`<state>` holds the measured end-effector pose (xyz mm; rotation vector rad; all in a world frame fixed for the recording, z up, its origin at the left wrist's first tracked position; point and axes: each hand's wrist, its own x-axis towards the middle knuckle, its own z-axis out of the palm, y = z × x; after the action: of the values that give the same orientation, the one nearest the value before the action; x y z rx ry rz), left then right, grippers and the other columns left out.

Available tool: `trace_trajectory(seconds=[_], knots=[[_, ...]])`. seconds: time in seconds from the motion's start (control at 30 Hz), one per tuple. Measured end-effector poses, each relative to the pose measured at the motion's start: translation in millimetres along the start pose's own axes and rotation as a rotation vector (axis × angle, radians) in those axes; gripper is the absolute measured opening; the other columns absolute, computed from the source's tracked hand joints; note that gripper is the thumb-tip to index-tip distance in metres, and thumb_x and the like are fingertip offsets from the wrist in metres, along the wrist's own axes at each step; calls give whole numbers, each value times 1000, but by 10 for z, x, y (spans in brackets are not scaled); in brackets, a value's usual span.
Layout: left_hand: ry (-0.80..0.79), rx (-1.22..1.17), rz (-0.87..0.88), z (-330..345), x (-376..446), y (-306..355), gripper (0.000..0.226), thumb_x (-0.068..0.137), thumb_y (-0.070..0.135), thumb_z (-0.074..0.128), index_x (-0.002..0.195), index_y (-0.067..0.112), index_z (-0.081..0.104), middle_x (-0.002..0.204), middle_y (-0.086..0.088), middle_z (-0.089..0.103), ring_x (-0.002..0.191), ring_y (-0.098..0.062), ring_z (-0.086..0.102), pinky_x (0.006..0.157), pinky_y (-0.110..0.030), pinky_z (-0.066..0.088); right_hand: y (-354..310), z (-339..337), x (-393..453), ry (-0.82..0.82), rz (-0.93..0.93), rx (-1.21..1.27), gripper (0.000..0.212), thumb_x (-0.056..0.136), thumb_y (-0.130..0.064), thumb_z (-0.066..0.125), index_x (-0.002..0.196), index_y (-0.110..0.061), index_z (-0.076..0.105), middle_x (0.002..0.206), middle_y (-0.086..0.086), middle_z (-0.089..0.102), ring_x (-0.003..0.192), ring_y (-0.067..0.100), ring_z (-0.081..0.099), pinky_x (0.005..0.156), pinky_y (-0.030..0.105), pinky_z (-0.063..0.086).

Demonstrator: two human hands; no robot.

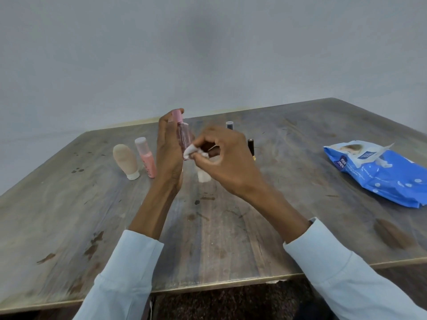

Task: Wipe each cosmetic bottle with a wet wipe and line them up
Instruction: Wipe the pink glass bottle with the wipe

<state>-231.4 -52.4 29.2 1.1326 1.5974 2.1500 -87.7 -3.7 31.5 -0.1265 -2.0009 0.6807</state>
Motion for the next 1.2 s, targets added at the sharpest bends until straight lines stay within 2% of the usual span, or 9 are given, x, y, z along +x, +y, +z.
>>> trace_trajectory(seconds=[0.13, 0.27, 0.37, 0.5, 0.6, 0.7, 0.83, 0.97, 1.2], knots=[[46, 51, 23, 18, -9, 28, 31, 117, 33, 35, 139, 27, 57, 106, 18, 68, 88, 2, 66, 75, -20, 55, -13, 18, -21, -15, -26, 3, 10, 89, 0, 80, 91, -10, 82, 90, 0, 71, 80, 13, 69, 72, 32, 60], [39, 114, 88, 7, -18, 45, 31, 116, 38, 38, 136, 28, 58, 109, 3, 64, 94, -11, 62, 77, -26, 52, -20, 17, -26, -15, -14, -15, 11, 89, -1, 78, 88, -12, 82, 90, -2, 72, 81, 12, 69, 73, 34, 60], [15, 204, 184, -10, -52, 78, 30, 114, 40, 40, 134, 25, 57, 93, 7, 59, 81, -11, 55, 72, -29, 46, 13, 14, -23, -28, -13, -38, 9, 89, -4, 78, 86, -11, 81, 88, -2, 72, 80, 12, 70, 74, 37, 59], [-42, 239, 228, -4, -88, 92, 29, 114, 35, 41, 133, 22, 59, 81, 10, 59, 77, -11, 56, 71, -31, 47, -3, -19, -13, 57, 41, -2, 8, 89, -4, 80, 90, -12, 82, 89, -7, 74, 82, 8, 72, 75, 26, 61], [-146, 222, 187, 26, -134, 107, 28, 113, 31, 44, 130, 22, 64, 90, -4, 67, 80, -21, 63, 71, -34, 50, 18, -71, 21, 211, 105, 44, 9, 89, -4, 80, 93, -12, 82, 91, -5, 75, 83, 10, 73, 76, 30, 63], [-251, 163, 140, 37, -147, 118, 28, 114, 30, 45, 127, 18, 67, 110, -3, 74, 99, -22, 70, 84, -40, 53, 22, -121, 50, 317, 131, 30, 7, 90, -8, 81, 94, -15, 80, 92, -7, 73, 87, 11, 72, 76, 31, 61], [-285, 84, 67, 41, -171, 156, 29, 115, 29, 47, 129, 15, 69, 104, 3, 73, 86, -12, 66, 71, -26, 53, 41, -130, 55, 314, 137, 38, 6, 91, -11, 82, 94, -16, 80, 94, -11, 72, 87, 10, 71, 75, 33, 61], [-259, -4, 23, 17, -167, 169, 49, 108, 42, 47, 142, 11, 64, 98, 4, 72, 76, -5, 66, 61, -21, 52, 116, -115, 51, 263, 188, 29, 8, 90, -16, 86, 97, -17, 82, 93, -8, 76, 84, 10, 74, 76, 39, 63], [-300, -4, 103, -20, -139, 155, 46, 106, 37, 47, 136, 8, 67, 94, 7, 71, 75, -3, 65, 63, -18, 49, 83, -117, 47, 312, 14, -58, 5, 92, -8, 83, 95, -11, 82, 94, -4, 73, 87, 10, 70, 75, 35, 60]])
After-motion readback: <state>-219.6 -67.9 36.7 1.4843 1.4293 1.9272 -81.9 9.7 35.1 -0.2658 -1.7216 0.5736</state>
